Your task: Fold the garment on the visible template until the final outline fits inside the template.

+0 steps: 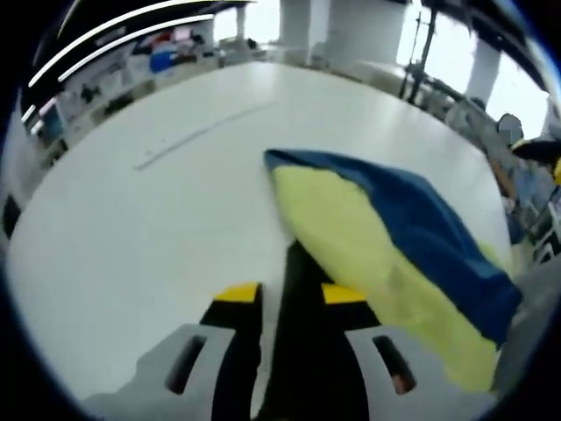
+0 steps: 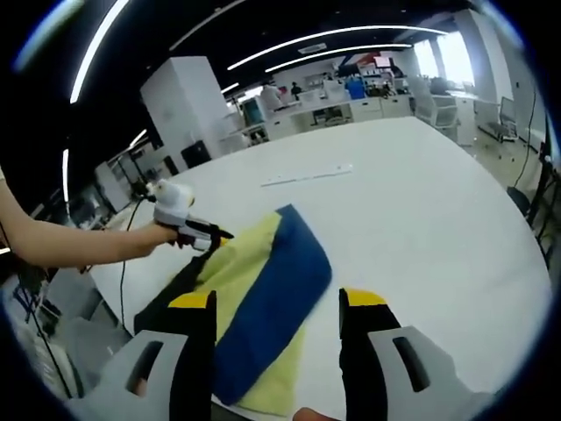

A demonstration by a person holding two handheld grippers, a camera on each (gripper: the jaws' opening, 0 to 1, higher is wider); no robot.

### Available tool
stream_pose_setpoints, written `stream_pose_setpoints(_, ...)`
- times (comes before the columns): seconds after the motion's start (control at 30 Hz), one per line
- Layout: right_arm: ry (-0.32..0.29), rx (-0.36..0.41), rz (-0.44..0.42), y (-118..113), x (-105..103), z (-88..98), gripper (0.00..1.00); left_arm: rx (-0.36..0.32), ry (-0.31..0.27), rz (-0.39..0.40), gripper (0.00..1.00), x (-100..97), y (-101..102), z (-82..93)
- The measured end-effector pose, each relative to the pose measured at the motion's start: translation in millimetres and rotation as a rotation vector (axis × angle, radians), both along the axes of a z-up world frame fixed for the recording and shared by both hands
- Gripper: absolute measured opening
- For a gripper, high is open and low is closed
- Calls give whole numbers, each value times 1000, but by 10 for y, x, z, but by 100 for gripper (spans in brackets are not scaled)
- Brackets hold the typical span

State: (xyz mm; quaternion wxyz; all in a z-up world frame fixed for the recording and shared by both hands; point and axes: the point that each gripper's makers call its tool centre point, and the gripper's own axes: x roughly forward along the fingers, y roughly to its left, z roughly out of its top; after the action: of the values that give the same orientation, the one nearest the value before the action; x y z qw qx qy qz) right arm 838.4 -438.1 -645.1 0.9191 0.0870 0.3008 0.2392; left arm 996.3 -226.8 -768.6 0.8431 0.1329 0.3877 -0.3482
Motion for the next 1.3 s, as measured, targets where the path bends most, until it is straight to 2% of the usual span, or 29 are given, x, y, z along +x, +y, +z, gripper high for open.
stream_pose_setpoints(0.1, 5, -3, -4, -17, -12, -16, 56, 5, 17, 2, 10, -6, -9, -44)
stream_pose_setpoints(0.13, 7, -2, -7, -22, -17, -20, 56, -8, 47, 5, 7, -58, -27, -57)
stream_pose_setpoints(0.2, 10, 0, -10, -31, -20, -29, 56, -6, 23, 13, 4, 8, -14, -37)
stream_pose_setpoints(0.3, 12, -1, -9, -28, -21, -36, 56, -17, 32, 17, 0, 15, -15, -41)
stream_pose_setpoints(0.37, 15, 1, -11, -19, -16, -45, 56, -16, 28, 16, 0, 11, -8, -39)
stream_pose_setpoints(0.47, 14, 3, -8, 3, -8, -47, 56, 10, -11, 7, 0, 19, 29, 6)
stream_pose_setpoints(0.53, 15, 4, -1, 31, -3, -52, 56, -12, -19, 35, 0, 54, 58, 58)
stream_pose_setpoints(0.7, 17, 11, 9, 79, 6, -61, 56, -21, -82, 100, 0, 176, 239, 252)
stream_pose_setpoints(0.8, 18, 12, 15, 101, 7, -64, 56, -13, -102, 119, 0, 231, 358, 288)
stream_pose_setpoints(1.0, 19, 12, 25, 130, 17, -62, 55, -29, -153, 227, 0, 392, 683, 513)
stream_pose_setpoints(1.3, 31, 9, 34, 163, 17, -93, 55, -23, -190, 335, 0, 601, 1167, 641)
